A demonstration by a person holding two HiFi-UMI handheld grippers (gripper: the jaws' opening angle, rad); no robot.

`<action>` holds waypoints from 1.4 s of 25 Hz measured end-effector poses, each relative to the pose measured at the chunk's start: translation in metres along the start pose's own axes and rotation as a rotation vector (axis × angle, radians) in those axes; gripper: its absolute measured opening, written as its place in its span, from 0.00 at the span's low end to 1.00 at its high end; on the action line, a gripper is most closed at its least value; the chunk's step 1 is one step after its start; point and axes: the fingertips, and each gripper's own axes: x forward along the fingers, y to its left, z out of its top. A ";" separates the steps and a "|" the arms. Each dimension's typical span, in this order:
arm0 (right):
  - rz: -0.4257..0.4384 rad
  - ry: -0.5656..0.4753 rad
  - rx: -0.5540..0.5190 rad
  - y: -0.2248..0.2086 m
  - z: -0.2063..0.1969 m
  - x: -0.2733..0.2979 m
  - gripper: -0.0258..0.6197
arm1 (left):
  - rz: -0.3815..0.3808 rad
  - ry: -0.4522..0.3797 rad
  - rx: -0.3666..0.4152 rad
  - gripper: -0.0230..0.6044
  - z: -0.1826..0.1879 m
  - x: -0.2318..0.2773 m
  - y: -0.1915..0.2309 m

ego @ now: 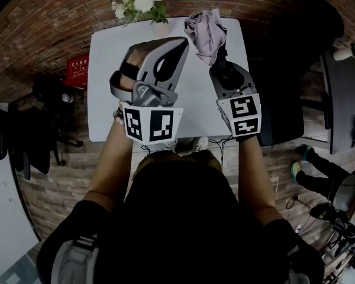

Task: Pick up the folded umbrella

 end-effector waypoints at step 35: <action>-0.102 -0.432 -0.218 -0.007 0.131 -0.085 0.32 | 0.120 -0.097 -0.068 0.06 0.038 -0.004 0.035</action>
